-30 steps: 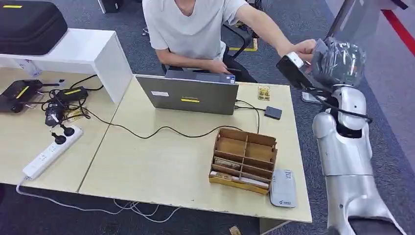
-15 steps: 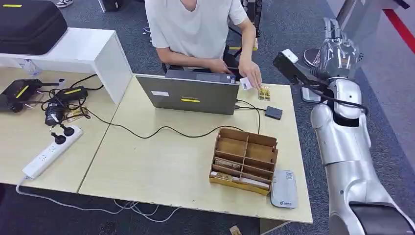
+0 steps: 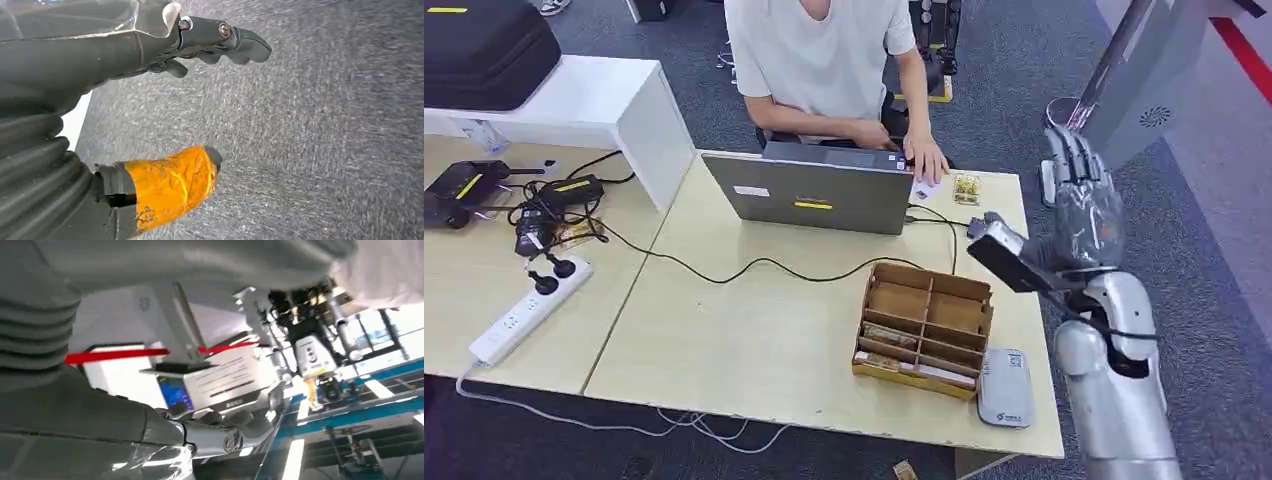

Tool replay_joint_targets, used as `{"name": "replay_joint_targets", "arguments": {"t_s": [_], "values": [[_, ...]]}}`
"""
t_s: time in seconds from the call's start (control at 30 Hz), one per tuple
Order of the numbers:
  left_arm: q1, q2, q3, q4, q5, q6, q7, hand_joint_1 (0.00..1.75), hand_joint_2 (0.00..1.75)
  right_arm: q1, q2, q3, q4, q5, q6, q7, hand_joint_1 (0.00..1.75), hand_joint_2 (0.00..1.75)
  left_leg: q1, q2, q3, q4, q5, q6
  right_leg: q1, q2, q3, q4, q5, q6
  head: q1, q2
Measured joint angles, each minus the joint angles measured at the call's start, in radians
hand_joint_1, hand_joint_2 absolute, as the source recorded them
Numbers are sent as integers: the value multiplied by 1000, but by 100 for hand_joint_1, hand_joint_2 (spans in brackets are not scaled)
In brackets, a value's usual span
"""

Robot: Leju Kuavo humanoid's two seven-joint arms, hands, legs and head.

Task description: Pass the card to the sensor for recognition and then transmit it.

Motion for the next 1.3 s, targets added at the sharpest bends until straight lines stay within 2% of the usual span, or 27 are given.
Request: {"name": "replay_joint_targets", "arguments": {"t_s": [0.13,0.2,0.43,0.77,1.07,1.3], "values": [[1,-5,22,0,29,6,2,0,175,209,-24,17,-225,-109,45,-58,0,175,0,0,0,0,-3,1,0,0,0,0,-2,1,0,0],[1,-5,31,0,32,7,2,0,175,276,-35,21,-297,-136,62,-71,0,175,0,1,0,0,-4,0,0,1,0,0,-3,2,0,0],[0,-10,51,0,48,14,5,0,175,422,-68,32,-408,-225,163,-128,0,175,0,1,0,0,-4,0,0,1,1,0,-3,2,0,0],[-4,-10,52,0,39,14,6,0,175,481,-74,164,-311,-217,166,-154,0,175,0,2,1,0,-4,0,0,1,1,0,-3,2,0,0],[-7,-3,51,0,28,11,-8,0,175,463,-54,321,-146,-221,118,-145,0,175,0,2,1,0,-4,0,0,1,1,0,-3,2,0,0],[-9,5,52,0,25,8,-17,0,175,439,-32,382,-67,-235,112,-146,0,175,0,2,1,0,-4,0,0,2,1,0,-3,2,0,0]]}}
